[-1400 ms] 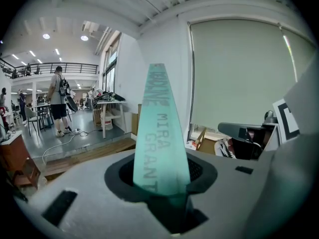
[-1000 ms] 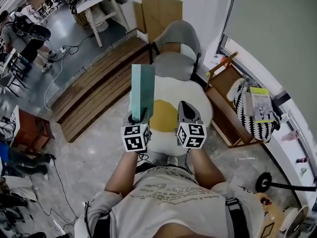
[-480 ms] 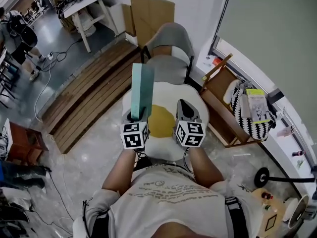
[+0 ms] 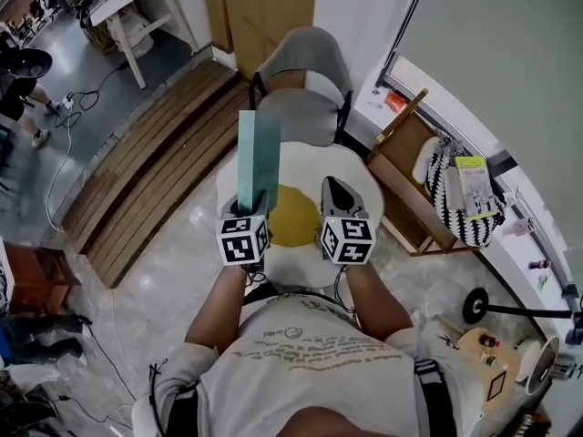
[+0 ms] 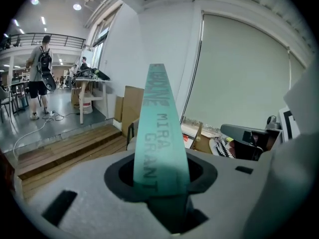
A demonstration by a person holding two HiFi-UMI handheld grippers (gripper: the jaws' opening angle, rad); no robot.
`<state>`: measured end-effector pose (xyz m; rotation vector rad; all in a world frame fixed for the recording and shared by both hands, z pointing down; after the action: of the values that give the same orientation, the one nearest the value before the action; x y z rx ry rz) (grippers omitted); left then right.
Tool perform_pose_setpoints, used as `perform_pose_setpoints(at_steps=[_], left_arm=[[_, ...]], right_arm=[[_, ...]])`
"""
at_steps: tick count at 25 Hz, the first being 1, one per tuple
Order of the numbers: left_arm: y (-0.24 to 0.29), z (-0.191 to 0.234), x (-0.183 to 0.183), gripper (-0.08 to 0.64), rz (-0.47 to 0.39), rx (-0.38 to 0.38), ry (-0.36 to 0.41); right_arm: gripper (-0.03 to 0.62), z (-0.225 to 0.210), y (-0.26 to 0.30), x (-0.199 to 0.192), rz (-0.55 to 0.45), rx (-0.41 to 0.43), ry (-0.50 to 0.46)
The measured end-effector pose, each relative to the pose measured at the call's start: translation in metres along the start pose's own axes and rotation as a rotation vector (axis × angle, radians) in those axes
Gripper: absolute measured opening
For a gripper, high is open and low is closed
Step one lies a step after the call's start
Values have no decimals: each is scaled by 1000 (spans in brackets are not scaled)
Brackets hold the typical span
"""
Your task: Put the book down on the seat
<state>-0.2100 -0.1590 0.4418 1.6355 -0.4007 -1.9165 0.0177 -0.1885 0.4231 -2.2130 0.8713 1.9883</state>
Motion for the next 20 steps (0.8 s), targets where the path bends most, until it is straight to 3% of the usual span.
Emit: perform_pose_setpoints(at_steps=[11, 20], left_arm=[[59, 50, -49, 164, 167, -136, -191], [120, 64, -142, 164, 367, -248, -410]], right_arm=[[28, 10, 45, -35, 131, -58, 10], [28, -5, 57, -97, 258, -131, 41]])
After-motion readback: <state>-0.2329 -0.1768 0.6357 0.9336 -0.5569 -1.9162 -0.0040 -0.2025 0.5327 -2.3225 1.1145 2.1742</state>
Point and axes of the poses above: the fingertips, and each gripper's own axes: y forward along the fingers, z to its left, x out of its top, the point moved 9 cm from there along -y, backward along the fingers, and after that the axes turned 4 degrees about z, right-handed, at the moved point
